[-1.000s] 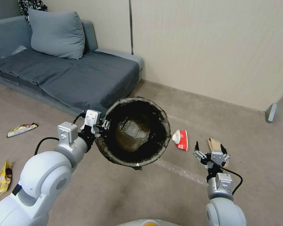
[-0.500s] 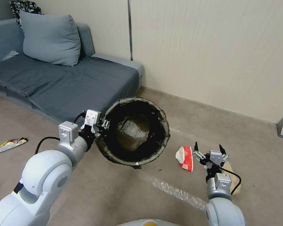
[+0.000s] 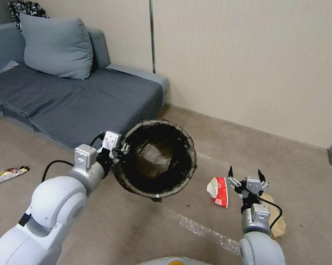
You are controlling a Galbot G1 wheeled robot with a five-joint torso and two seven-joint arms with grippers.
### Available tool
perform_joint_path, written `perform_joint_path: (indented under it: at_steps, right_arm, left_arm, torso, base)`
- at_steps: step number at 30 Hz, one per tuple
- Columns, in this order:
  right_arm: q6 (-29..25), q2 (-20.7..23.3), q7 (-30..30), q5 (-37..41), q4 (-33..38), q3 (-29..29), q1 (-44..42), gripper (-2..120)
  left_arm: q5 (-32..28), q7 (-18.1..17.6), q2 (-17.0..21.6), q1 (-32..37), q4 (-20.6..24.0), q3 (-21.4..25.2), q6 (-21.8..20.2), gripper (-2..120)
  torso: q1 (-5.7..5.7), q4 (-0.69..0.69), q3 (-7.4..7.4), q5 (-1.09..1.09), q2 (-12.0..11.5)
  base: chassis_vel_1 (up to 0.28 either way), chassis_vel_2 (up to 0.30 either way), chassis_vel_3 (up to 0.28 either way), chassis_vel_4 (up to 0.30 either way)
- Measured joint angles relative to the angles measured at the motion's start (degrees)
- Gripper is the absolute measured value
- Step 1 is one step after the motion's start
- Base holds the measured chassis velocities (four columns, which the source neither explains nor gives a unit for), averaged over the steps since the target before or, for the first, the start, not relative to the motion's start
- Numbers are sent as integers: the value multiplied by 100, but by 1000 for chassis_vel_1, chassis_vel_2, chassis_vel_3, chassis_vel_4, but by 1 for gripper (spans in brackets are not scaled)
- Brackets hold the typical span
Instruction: Pick up the trash bin, then pick up the garbage from the floor and place it into the trash bin.
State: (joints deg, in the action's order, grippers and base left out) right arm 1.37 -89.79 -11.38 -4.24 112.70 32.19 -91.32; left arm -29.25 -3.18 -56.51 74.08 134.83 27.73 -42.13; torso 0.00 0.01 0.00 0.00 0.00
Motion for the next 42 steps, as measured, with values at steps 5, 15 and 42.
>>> perform_joint_path:
  at_steps: [5,15,42]
  right_arm:
    - [1,6,0,-11,0,-1,-30,100]
    - [12,25,-1,-6,20,-2,-41,100]
    - [11,1,11,-19,-19,28,-60,100]
  left_arm:
    - [-203,-79,-11,22,23,2,-1,1]
    - [-272,-174,-35,67,14,23,-1,1]
    - [-31,-21,-41,32,-62,33,-1,1]
  torso:
    - [0,0,0,0,0]
    - [0,-1,0,0,0]
    - [0,0,0,0,0]
  base:
    - [0,0,0,0]
    - [0,0,0,0]
    - [-10,-11,-11,-14]
